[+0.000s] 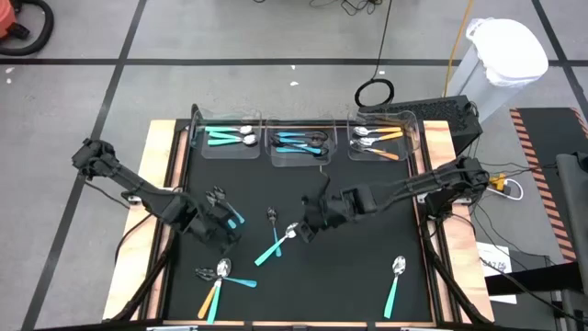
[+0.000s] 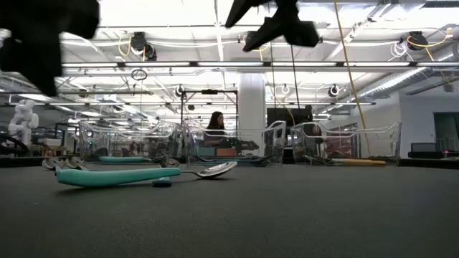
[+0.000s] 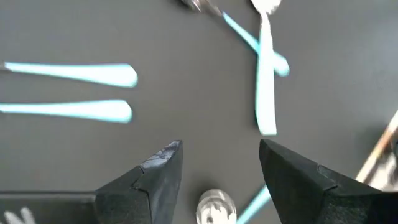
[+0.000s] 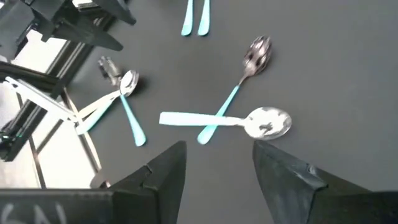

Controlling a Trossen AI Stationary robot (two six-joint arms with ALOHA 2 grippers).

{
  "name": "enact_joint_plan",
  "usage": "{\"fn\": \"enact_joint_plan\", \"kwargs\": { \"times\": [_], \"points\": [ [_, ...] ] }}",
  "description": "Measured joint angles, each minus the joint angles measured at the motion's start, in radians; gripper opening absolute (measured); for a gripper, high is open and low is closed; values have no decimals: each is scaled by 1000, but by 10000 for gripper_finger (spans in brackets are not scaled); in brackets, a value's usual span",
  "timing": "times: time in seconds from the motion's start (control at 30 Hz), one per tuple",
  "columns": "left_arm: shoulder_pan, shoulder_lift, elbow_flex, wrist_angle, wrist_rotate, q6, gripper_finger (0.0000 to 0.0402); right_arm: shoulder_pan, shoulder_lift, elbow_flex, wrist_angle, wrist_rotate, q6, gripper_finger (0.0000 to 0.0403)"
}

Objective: Sort silverware by color (type)
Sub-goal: Put the light blue spoon into the left transparent bin

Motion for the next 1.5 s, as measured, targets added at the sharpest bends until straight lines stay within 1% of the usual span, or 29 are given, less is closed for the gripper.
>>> {"fn": "enact_joint_plan", "kwargs": {
  "times": [0.13,0.27,0.4,0.5,0.6,0.8,0.97,1.03,1.1,1.33,1.4,1.43,1.5],
  "points": [
    [-111,13,0,8,-1,-77,215,79,0,0,1,100,104,180],
    [-208,59,-17,30,-19,-166,215,149,7,0,6,208,195,180],
    [-268,121,-47,54,-19,-217,215,208,14,0,13,300,269,180],
    [-282,176,-51,51,-15,-205,215,244,20,0,14,343,312,180],
    [-279,222,-51,72,0,-165,215,273,27,0,19,366,346,180],
    [-276,334,-50,161,70,-103,215,305,50,0,42,370,396,180],
    [-277,394,-45,139,91,-103,211,317,54,0,45,371,419,180],
    [-277,397,-47,140,92,-103,199,319,53,0,46,371,419,180],
    [-276,388,-48,138,90,-103,175,320,53,0,50,370,420,180],
    [-266,351,-50,130,48,-104,51,320,53,0,61,370,420,180],
    [-257,337,-49,120,33,-103,23,320,53,0,62,370,420,180],
    [-249,328,-48,117,25,-103,13,320,53,0,62,370,420,180],
    [-233,306,-50,90,-5,-99,8,319,53,0,61,370,420,180]
  ]
}}
